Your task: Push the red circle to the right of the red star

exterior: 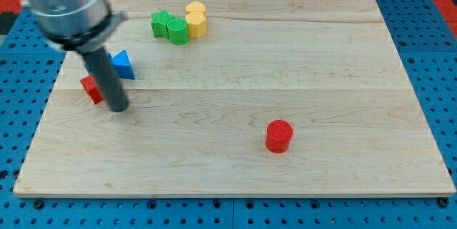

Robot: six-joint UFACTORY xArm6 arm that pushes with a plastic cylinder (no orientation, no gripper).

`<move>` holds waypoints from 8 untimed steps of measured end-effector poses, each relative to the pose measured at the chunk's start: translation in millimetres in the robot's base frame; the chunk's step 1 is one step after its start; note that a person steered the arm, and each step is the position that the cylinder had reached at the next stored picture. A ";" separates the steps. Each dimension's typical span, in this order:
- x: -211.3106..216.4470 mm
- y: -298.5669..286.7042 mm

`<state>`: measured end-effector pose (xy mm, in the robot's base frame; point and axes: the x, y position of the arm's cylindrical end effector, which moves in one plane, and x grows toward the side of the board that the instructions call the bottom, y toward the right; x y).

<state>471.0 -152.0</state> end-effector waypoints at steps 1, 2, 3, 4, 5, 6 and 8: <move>-33.4 77.6; -31.2 173.0; -9.1 227.6; 58.7 228.1; 81.7 282.6; 106.1 300.7; 100.2 183.8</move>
<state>571.2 31.9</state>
